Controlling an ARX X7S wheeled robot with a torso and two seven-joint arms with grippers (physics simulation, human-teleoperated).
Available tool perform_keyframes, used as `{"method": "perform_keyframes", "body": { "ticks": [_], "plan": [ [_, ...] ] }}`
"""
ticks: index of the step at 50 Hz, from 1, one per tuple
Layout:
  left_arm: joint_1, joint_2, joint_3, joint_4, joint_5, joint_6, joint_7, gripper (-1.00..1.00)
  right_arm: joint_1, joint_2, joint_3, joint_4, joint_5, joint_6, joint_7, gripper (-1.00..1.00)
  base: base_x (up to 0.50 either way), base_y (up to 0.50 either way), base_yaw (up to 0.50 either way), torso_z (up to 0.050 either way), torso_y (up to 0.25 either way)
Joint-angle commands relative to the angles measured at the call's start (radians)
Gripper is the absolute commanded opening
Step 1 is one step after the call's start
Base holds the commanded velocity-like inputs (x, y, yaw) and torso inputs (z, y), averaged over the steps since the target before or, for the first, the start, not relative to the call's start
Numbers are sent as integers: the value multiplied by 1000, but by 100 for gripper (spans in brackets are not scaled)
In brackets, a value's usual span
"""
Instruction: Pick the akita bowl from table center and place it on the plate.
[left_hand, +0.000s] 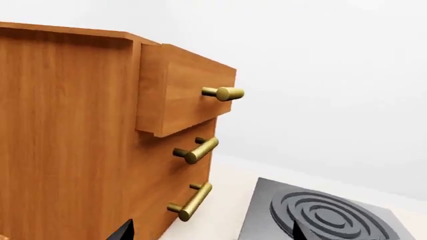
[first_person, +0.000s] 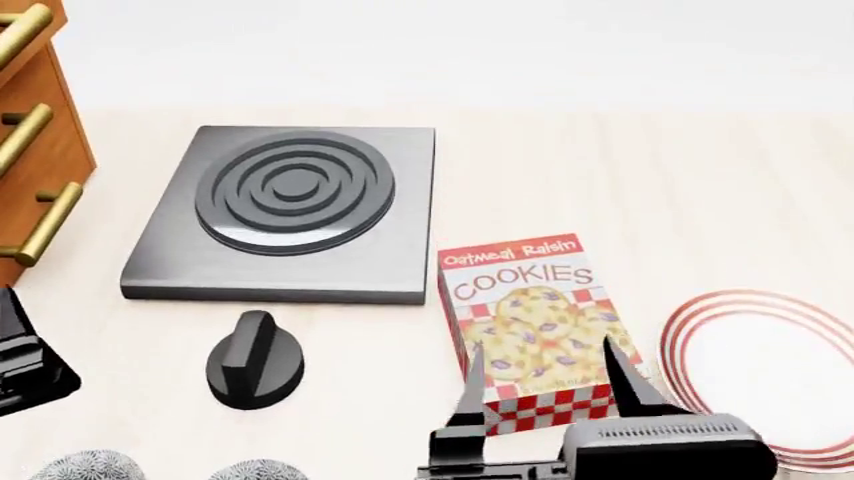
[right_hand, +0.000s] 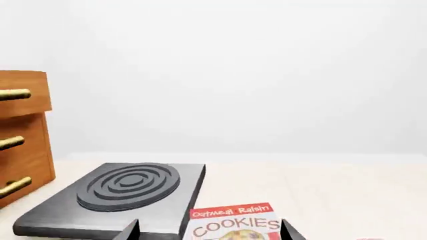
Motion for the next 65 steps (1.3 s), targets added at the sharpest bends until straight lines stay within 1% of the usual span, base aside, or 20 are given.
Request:
{"method": "perform_keyframes", "body": {
  "ticks": [1, 4, 7, 11, 17, 23, 28, 38, 54, 60, 65],
  "plan": [
    [12, -9, -102, 55, -25, -29, -15, 100, 104, -8, -131, -134, 125, 332, -128, 100, 0, 0, 0, 0, 0],
    [15, -7, -101, 59, -23, -25, -20, 100, 145, -17, -135, -136, 184, 427, -142, 100, 0, 0, 0, 0, 0],
    [22, -5, -99, 66, -22, -18, -23, 100, 174, -30, -132, -106, 218, 475, -148, 100, 0, 0, 0, 0, 0],
    [30, -3, -101, 52, -17, 2, -25, 100, 208, -24, -163, -59, 216, 490, -167, 100, 0, 0, 0, 0, 0],
    [54, 1, -95, 75, -17, 15, -28, 100, 259, -57, -150, 36, 263, 538, -180, 100, 0, 0, 0, 0, 0],
    [68, 0, -105, 72, -23, 27, -32, 100, 301, -85, -160, 125, 278, 548, -183, 100, 0, 0, 0, 0, 0],
    [76, -6, -119, 90, -36, 23, -39, 100, 327, -86, -178, 163, 285, 563, -185, 100, 0, 0, 0, 0, 0],
    [78, -13, -129, 110, -60, 16, -42, 100, 340, -87, -150, 176, 344, 634, -159, 100, 0, 0, 0, 0, 0],
    [62, -18, -140, 102, -93, 32, -36, 100, 347, -70, -123, 218, 386, 659, -135, 100, 0, 0, 0, 0, 0],
    [52, -23, -159, 117, -180, -44, -35, 100, 343, -65, -119, 237, 397, 656, -136, 100, 0, 0, 0, 0, 0],
    [56, -21, -168, 128, -201, -43, -35, 100, 335, -62, -123, 255, 407, 655, -140, 100, 0, 0, 0, 0, 0]
  ]
}}
